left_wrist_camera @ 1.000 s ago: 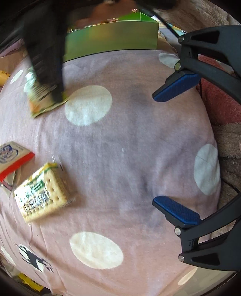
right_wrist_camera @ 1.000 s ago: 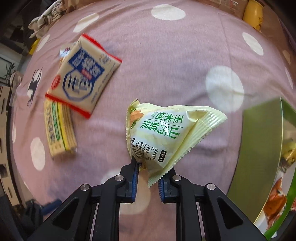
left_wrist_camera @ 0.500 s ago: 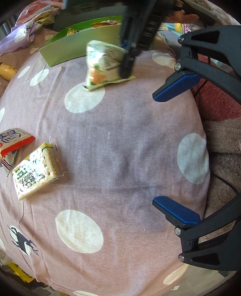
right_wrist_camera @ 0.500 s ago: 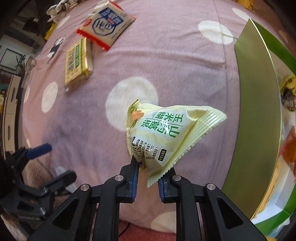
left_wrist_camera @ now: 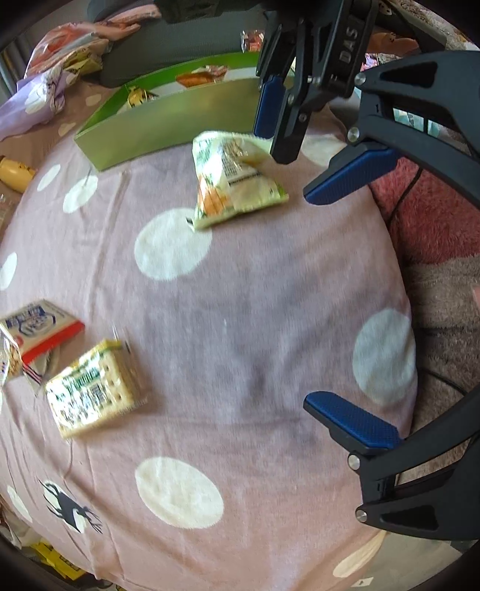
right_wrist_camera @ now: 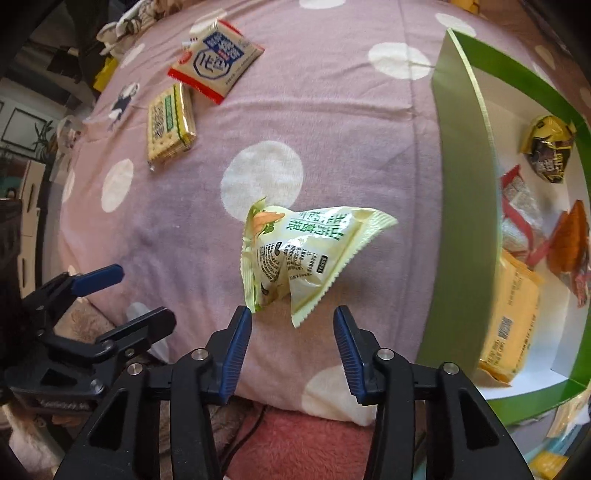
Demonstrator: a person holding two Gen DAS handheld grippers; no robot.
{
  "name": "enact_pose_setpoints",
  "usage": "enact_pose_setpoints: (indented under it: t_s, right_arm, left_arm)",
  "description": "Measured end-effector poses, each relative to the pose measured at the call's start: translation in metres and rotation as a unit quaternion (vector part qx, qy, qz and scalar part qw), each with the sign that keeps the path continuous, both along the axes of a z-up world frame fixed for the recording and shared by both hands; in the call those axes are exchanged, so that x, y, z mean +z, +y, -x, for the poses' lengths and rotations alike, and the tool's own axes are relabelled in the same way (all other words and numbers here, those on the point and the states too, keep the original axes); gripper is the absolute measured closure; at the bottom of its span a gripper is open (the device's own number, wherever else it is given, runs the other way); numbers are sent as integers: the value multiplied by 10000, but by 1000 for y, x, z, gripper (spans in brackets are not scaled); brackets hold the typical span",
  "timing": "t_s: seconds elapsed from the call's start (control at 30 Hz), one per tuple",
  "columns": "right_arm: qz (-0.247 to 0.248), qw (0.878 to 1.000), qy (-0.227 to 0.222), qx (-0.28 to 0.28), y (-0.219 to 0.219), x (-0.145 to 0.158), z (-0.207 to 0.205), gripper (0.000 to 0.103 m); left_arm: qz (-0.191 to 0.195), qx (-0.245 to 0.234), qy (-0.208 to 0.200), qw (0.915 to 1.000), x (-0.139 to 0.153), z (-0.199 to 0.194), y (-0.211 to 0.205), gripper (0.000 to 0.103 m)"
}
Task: Organize snacks
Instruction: 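Lift the pale green-and-white packet with the right gripper and carry it toward the box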
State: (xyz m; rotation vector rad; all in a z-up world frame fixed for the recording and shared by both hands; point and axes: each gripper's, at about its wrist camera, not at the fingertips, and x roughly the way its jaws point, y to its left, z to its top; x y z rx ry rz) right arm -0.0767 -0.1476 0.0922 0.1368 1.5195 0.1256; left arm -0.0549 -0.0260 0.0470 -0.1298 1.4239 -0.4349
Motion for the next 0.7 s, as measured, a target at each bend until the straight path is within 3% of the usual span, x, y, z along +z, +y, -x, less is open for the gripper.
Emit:
enact_pose_setpoints:
  t_s: [0.23,0.4,0.7]
  right_arm:
    - [-187,9989,-310,-296,-43,31,-28,55]
    - [-225,9989,-183,-377,-45,7,-59,55]
    - [-388,9982,113,-451,-52,-16,-75,55]
  left_arm:
    - [268,-315,-34,9991,6,1,-36,7]
    - [288,-550,79,9980,-2,-3,-62,12]
    - [226,-774,281,9963,-21,-18,-95,29]
